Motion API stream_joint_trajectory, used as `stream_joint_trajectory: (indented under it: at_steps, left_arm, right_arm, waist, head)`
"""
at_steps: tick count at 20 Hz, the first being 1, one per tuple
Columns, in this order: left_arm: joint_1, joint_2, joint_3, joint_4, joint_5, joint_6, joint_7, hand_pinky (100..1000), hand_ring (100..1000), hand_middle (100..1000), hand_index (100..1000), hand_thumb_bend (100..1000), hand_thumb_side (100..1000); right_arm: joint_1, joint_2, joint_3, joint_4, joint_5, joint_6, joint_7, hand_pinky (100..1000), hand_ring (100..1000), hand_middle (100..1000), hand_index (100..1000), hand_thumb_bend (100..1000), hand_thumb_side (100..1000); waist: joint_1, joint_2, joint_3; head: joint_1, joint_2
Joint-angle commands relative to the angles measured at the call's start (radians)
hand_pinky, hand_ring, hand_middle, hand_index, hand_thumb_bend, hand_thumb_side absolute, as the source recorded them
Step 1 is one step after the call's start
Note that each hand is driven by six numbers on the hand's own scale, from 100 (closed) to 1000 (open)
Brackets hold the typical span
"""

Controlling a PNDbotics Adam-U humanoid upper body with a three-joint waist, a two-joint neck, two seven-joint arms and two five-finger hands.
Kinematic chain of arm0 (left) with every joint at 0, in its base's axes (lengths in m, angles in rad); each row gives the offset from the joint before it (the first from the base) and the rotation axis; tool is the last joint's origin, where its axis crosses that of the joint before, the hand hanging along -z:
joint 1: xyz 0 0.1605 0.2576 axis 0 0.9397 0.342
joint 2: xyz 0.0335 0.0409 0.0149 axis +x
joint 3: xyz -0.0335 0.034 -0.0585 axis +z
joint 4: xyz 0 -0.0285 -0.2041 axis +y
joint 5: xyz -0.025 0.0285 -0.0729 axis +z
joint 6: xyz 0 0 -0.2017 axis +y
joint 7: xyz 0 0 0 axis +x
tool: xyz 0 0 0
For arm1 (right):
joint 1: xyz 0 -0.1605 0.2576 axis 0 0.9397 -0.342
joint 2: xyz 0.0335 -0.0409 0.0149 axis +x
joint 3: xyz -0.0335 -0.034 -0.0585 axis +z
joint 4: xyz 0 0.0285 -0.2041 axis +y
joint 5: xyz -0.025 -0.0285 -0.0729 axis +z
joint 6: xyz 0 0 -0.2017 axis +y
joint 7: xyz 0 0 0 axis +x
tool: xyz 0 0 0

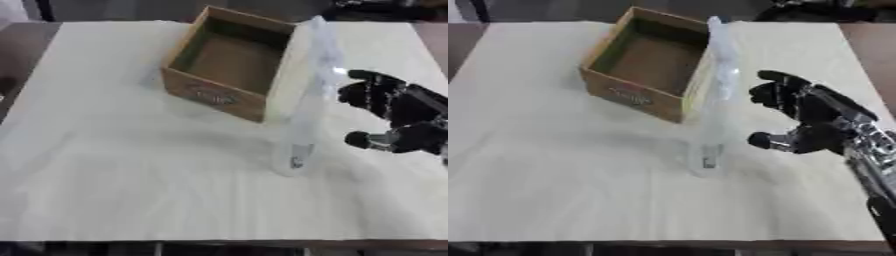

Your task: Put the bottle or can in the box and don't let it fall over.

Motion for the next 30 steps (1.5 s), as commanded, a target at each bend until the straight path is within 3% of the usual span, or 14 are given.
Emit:
stream_joint_trajectory:
  at_steps: [1,30]
  left_arm:
    - [-0.010,0.017,0.010,-0.020,0.006,-0.003,-0.003,830,741,708,789,920,137]
    - [-0.013,0.002,0.015,-0.019,0.014,-0.008,-0.004,830,741,708,789,913,141]
  right_arm:
    - [-0.024,0.000,0.008,0.007,0.007,0.001,0.016,986,868,790,971,632,100]
    - [-0.102,0.111,0.085,0.082,0.026,0.013,0.099,986,865,788,971,638,100]
  waist:
    - [0.004,-0.010,0.002]
    - [0.014,0.016,0.023]
  head:
    - [-0.003,-0.008]
    - [-0.010,-0.029]
